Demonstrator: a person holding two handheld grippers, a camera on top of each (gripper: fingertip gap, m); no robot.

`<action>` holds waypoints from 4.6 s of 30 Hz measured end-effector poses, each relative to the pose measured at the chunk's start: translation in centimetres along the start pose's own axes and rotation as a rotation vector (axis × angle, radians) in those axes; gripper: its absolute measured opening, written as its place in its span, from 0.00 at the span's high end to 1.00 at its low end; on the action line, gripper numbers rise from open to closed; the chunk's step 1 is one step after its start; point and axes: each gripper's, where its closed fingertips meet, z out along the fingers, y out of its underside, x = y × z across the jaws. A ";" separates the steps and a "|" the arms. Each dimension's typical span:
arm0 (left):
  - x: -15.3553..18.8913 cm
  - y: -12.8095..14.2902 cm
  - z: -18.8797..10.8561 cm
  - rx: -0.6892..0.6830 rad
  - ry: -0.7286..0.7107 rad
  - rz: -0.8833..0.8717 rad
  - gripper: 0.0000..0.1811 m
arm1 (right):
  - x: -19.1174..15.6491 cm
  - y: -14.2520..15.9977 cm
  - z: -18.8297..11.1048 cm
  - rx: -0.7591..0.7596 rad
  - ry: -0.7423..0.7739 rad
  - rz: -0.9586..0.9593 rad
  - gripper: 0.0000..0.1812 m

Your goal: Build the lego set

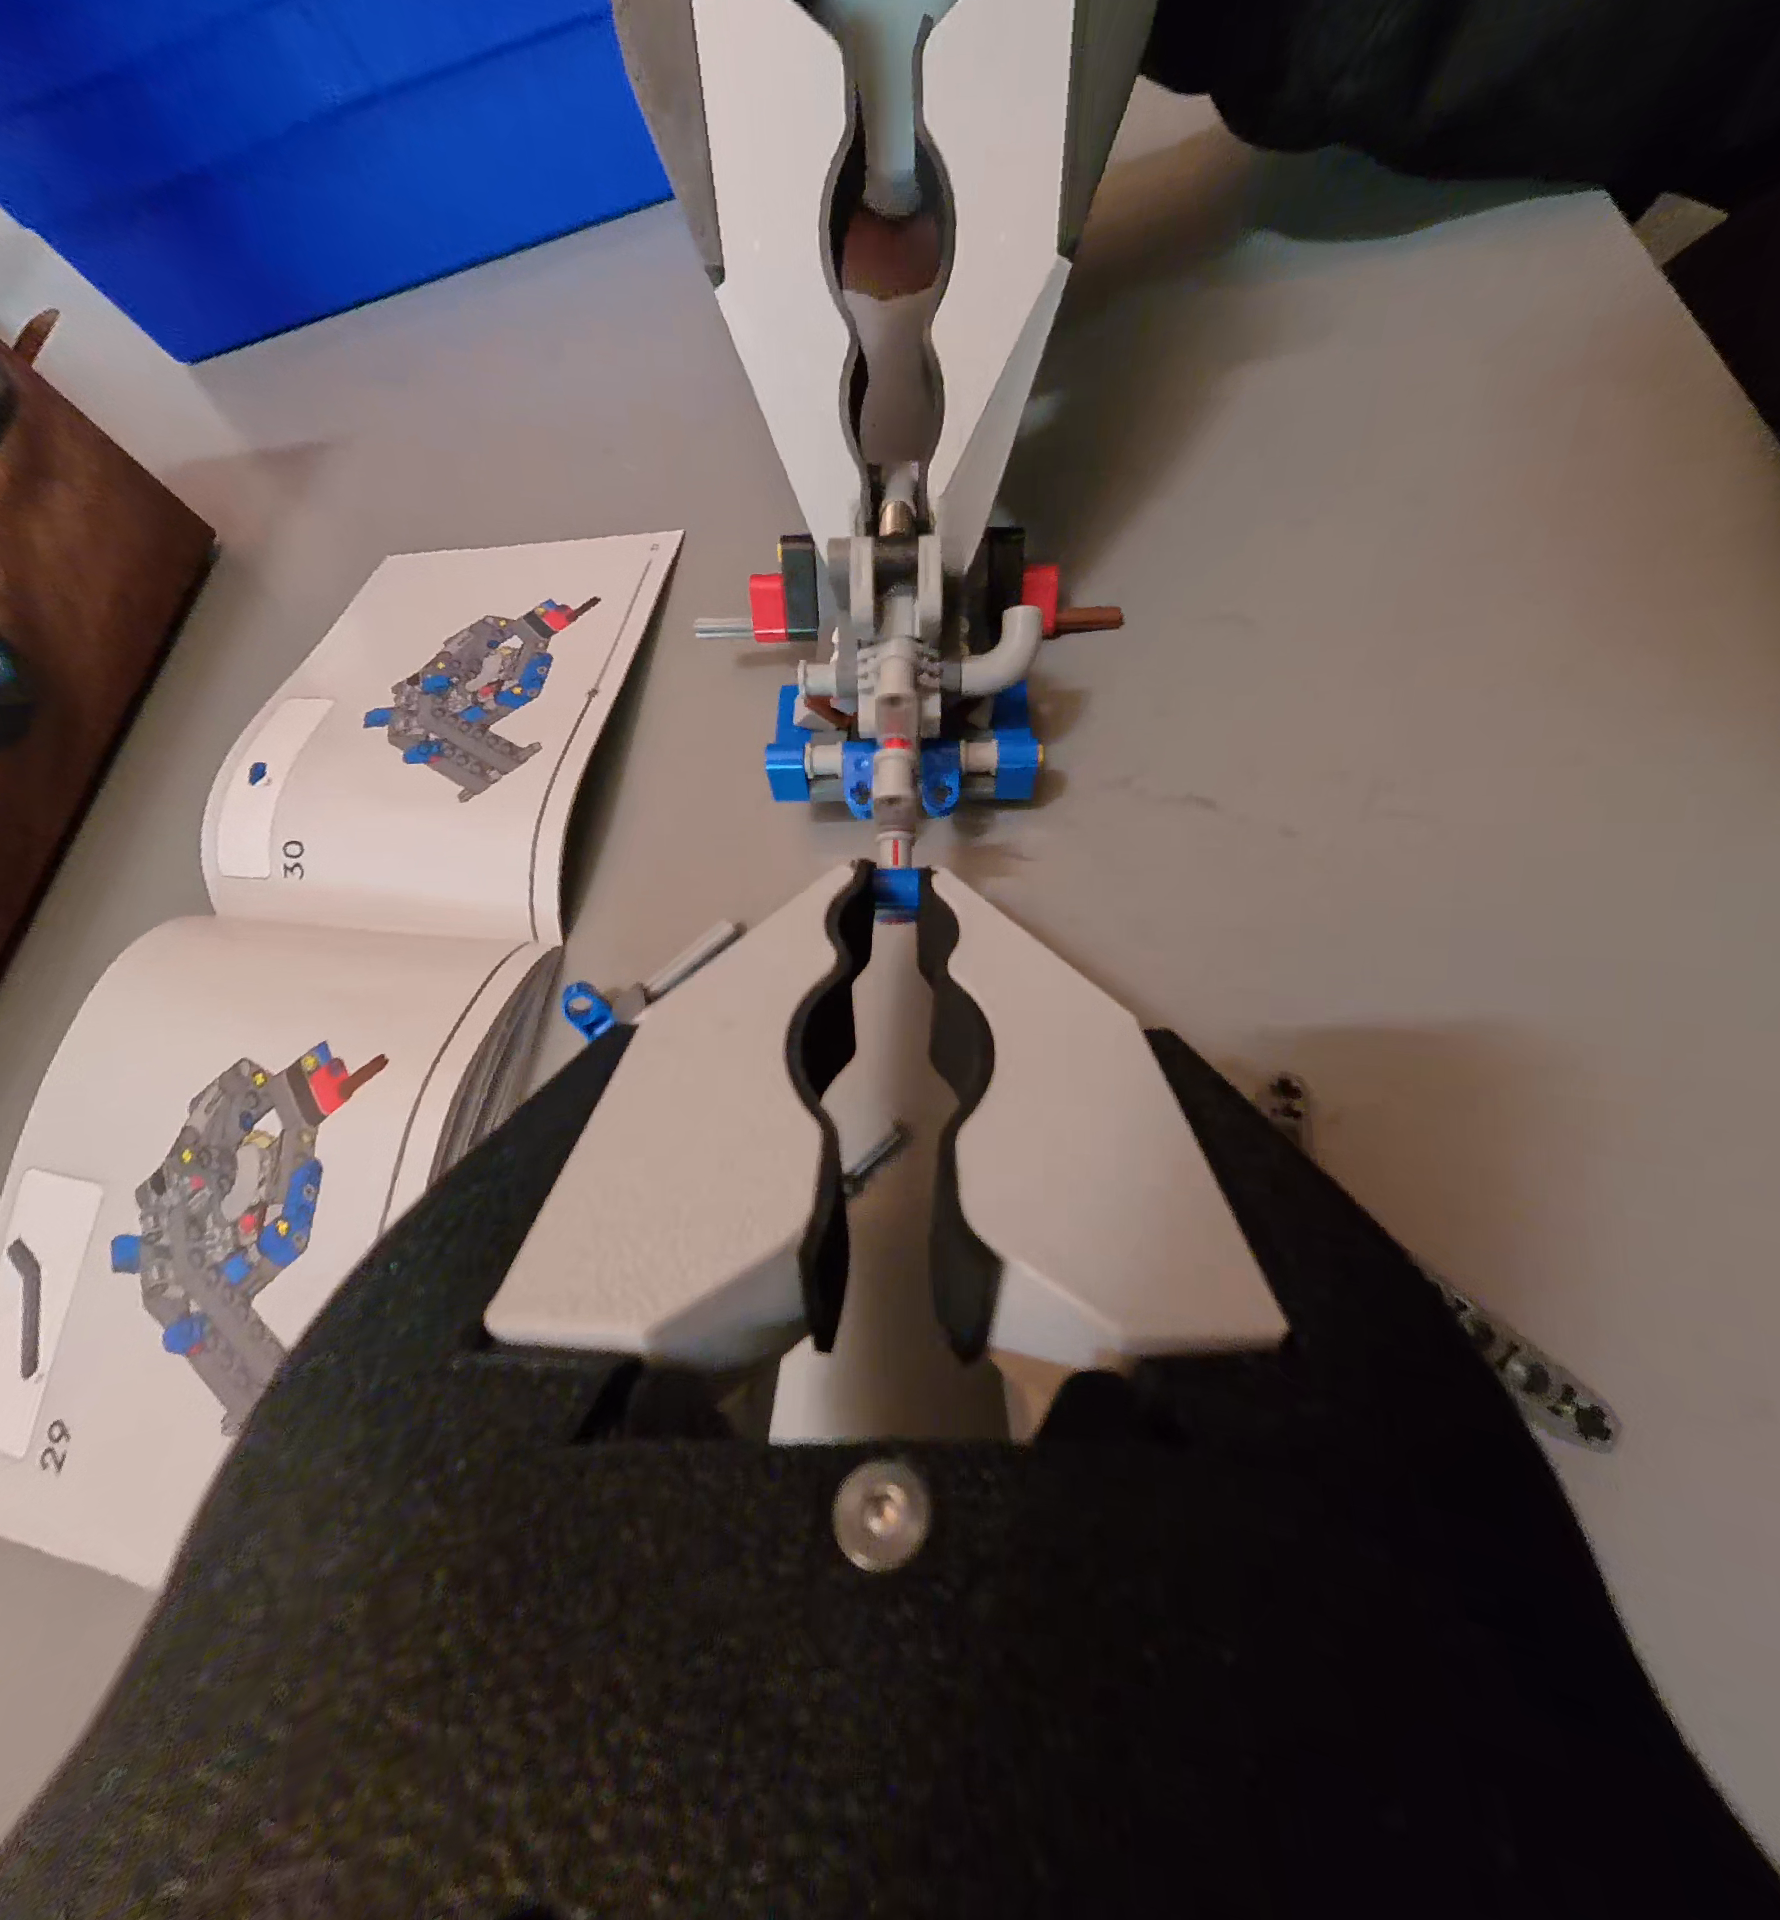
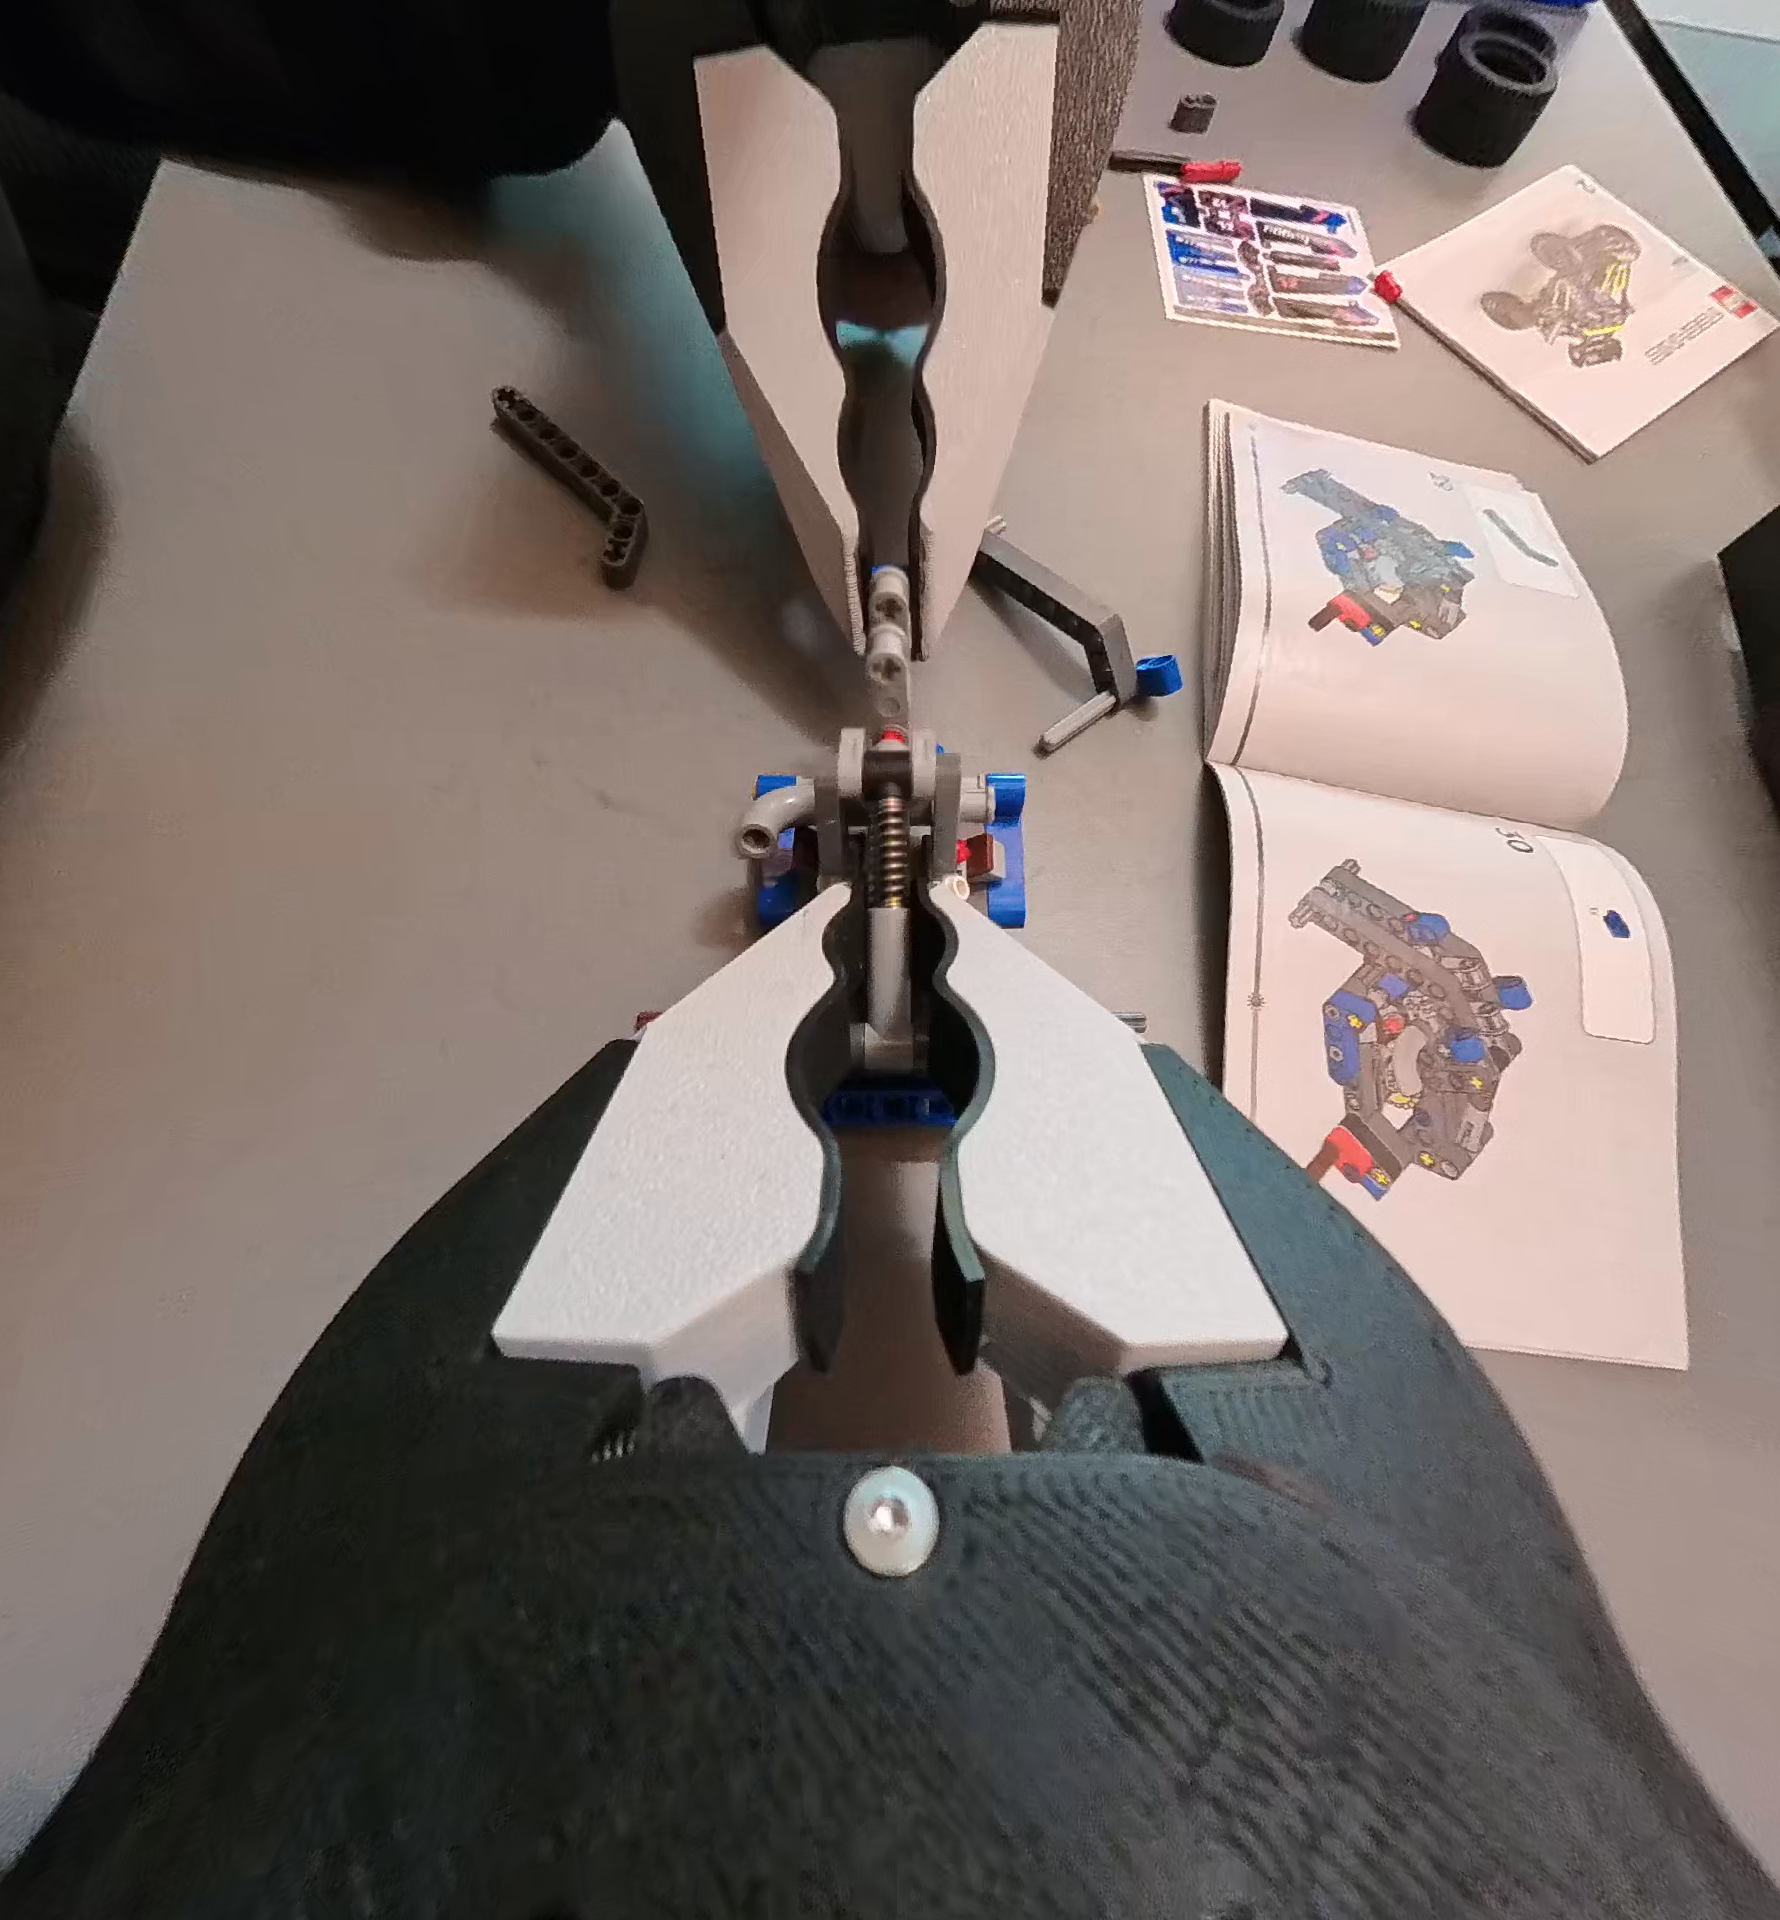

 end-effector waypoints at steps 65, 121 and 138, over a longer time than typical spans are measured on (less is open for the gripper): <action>-0.1 1.1 2.2 -0.129 0.019 0.030 0.98 | 0.4 0.2 -0.1 0.087 -0.036 0.062 0.96; -1.0 0.0 -0.6 0.021 -0.014 -0.115 0.84 | 0.3 -0.1 -0.7 0.124 -0.047 0.061 0.89; -2.0 -0.6 -2.7 0.117 -0.041 -0.164 0.85 | 0.7 0.4 -2.1 0.155 0.020 -0.016 0.90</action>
